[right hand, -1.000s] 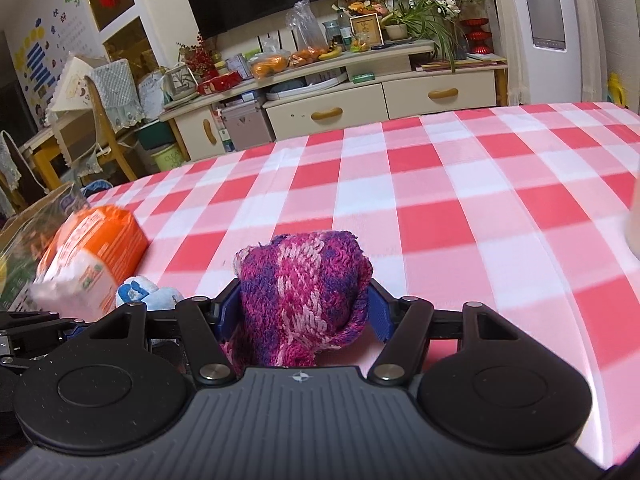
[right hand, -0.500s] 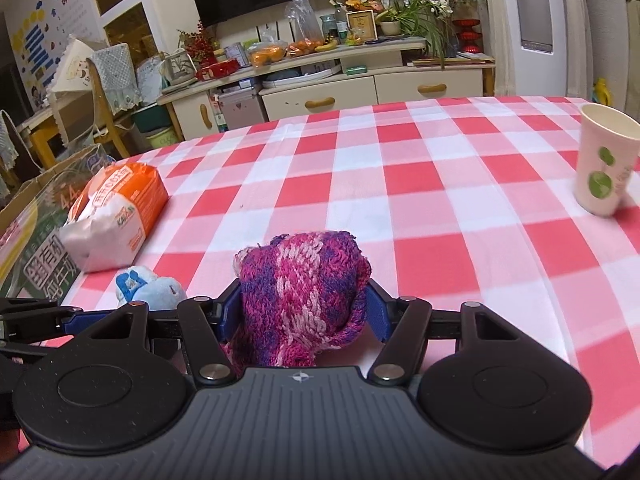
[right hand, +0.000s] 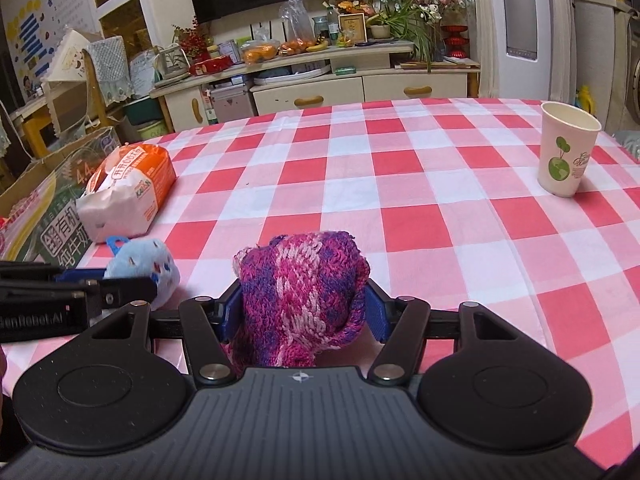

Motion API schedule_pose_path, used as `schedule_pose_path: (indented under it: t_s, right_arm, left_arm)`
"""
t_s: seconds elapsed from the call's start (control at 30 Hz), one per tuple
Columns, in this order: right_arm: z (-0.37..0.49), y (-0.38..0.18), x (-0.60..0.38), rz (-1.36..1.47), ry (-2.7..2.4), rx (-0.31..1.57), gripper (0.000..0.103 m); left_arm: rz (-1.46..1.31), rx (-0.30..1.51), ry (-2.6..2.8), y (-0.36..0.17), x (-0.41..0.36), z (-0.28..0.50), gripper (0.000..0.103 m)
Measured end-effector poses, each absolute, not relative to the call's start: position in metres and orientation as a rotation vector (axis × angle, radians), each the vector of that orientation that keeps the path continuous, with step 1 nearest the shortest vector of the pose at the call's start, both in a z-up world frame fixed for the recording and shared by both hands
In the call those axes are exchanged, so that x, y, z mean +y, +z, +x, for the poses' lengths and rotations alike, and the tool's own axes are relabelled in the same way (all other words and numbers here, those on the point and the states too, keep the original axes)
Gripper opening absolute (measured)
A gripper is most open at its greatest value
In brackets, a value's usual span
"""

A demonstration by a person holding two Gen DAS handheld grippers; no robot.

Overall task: Organize soft objects
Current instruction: 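Lift and carry the knit slipper and hat over the cardboard box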

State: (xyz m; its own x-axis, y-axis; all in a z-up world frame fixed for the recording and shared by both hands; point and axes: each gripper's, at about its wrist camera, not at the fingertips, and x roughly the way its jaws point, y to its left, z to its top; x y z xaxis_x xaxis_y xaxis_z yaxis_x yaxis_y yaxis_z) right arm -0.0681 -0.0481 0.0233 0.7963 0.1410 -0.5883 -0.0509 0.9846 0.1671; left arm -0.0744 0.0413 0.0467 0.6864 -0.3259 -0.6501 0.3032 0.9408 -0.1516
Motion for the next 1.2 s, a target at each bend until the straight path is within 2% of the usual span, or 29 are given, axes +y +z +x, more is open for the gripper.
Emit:
schedule_pose_path:
  t_s: [0.47, 1.2]
  right_arm:
    - [-0.077, 0.023, -0.029, 0.102, 0.083, 0.626, 0.075]
    - [-0.067, 0.092, 0.019, 0.092, 0.184, 0.495, 0.075]
  left_arm:
    - [-0.141, 0.738, -0.366, 0.052, 0.069, -0.078, 0.033]
    - [-0.166, 0.528, -0.274, 0.13, 0.128, -0.065, 0.033]
